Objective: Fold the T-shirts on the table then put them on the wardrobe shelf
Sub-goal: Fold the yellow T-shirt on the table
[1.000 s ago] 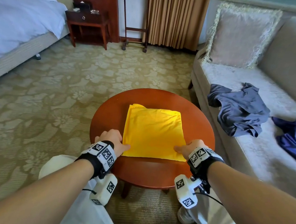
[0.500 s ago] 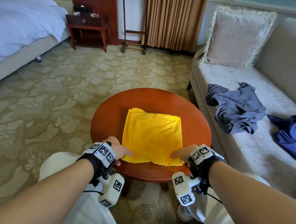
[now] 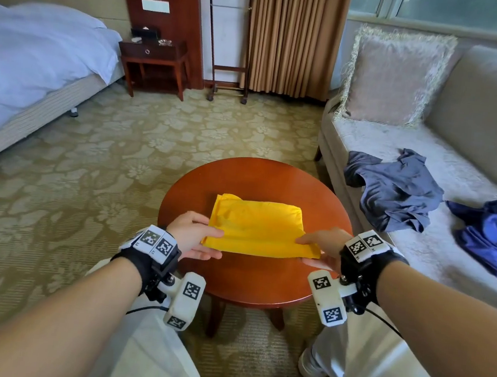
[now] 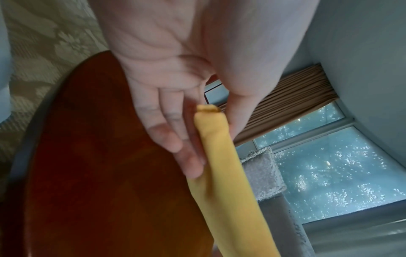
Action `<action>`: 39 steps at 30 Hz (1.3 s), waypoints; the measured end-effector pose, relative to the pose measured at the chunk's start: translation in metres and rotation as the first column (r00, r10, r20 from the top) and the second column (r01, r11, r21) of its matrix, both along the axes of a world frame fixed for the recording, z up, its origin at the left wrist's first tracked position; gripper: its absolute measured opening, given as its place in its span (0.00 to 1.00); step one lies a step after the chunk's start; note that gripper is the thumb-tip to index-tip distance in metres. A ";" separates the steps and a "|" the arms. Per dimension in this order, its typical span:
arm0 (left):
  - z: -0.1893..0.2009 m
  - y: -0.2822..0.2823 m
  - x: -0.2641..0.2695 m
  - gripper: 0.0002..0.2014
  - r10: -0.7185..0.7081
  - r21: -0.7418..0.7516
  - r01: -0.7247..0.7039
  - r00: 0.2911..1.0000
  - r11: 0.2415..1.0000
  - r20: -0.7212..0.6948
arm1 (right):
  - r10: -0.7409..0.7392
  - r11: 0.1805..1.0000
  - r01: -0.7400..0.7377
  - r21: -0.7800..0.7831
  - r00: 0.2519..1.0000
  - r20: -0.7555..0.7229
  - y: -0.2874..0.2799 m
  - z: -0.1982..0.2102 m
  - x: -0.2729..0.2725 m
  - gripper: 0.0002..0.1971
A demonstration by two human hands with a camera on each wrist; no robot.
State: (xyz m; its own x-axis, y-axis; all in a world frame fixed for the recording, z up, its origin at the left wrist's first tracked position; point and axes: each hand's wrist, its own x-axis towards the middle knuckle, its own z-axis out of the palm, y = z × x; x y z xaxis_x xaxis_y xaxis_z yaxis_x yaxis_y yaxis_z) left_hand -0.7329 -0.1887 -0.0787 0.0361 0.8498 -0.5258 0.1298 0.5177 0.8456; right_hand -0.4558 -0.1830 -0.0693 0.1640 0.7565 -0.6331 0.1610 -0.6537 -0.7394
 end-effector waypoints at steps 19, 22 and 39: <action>-0.009 0.016 -0.004 0.19 -0.065 0.375 0.180 0.952 0.910 -0.301 | 0.288 0.915 -0.303 0.267 0.953 0.092 0.006 -0.003 0.022 0.16; -0.013 0.023 -0.004 0.11 -0.055 0.435 0.240 0.917 0.868 -0.396 | 0.220 0.940 -0.251 0.231 0.964 0.153 0.018 -0.008 0.022 0.17; -0.024 0.076 0.008 0.19 0.011 0.416 0.187 0.903 0.890 -0.429 | 0.057 0.930 -0.217 0.296 0.881 0.469 0.080 -0.024 0.001 0.29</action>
